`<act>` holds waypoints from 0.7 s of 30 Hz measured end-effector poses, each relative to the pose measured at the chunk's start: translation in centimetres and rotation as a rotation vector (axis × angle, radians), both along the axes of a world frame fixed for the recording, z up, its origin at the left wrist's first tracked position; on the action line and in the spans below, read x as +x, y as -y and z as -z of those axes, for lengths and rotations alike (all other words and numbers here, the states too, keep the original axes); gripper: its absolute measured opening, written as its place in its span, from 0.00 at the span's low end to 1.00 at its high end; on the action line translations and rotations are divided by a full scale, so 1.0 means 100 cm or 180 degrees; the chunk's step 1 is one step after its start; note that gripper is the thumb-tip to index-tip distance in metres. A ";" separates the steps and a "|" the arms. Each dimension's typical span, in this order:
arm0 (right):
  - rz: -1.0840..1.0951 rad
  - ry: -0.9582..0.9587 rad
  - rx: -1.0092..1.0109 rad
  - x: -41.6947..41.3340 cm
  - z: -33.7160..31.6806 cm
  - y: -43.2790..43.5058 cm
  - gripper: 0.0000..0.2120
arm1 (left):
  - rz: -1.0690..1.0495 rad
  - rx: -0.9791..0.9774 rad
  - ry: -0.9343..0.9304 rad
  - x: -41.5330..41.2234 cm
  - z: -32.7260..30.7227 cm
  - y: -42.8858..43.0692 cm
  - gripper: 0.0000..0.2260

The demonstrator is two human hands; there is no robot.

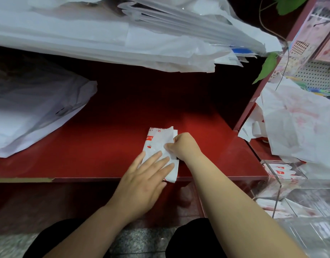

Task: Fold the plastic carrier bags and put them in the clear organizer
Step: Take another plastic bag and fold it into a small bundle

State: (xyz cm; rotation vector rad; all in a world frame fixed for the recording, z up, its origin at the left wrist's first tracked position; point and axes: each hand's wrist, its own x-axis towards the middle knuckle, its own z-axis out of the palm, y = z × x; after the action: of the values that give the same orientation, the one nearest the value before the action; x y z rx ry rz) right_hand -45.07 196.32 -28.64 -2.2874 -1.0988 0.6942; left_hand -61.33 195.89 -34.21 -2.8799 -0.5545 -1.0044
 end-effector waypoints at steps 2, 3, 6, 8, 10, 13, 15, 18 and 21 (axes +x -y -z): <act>-0.0050 0.0065 -0.0066 -0.002 -0.001 -0.002 0.15 | -0.0169 -0.0128 -0.0265 0.000 0.001 0.002 0.20; -0.0067 0.0065 -0.0049 -0.004 -0.002 -0.002 0.12 | -0.0264 -0.0216 -0.0357 -0.002 0.002 0.001 0.22; 0.0152 -0.0079 0.0428 -0.003 0.002 0.002 0.19 | -0.0464 -0.0297 -0.0446 -0.006 0.006 0.000 0.25; 0.0282 -0.0053 0.0970 -0.004 0.004 0.012 0.21 | -0.0553 -0.0289 -0.0449 -0.006 0.009 0.001 0.25; 0.0169 0.0368 0.1690 -0.008 0.008 0.027 0.19 | -0.0687 -0.0253 -0.0433 -0.005 0.012 0.002 0.25; -0.0724 0.1167 0.2406 -0.015 0.022 0.049 0.17 | -0.0886 -0.0155 -0.0390 -0.003 0.017 0.003 0.25; -0.1494 0.1567 0.2258 -0.017 0.037 0.061 0.18 | -0.0982 -0.0073 -0.0364 -0.003 0.021 0.002 0.27; -0.2044 0.2117 0.1760 -0.015 0.050 0.069 0.22 | -0.1038 -0.0092 -0.0282 -0.004 0.017 0.004 0.25; -0.2113 0.2307 0.1494 -0.013 0.049 0.064 0.25 | -0.1002 -0.0244 -0.0088 -0.014 0.012 0.003 0.22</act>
State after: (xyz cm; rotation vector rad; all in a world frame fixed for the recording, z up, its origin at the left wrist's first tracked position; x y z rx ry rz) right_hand -46.34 189.94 -33.55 -1.7584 -2.1299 -0.2315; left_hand -62.70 195.60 -35.44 -2.7413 -1.0248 -0.9102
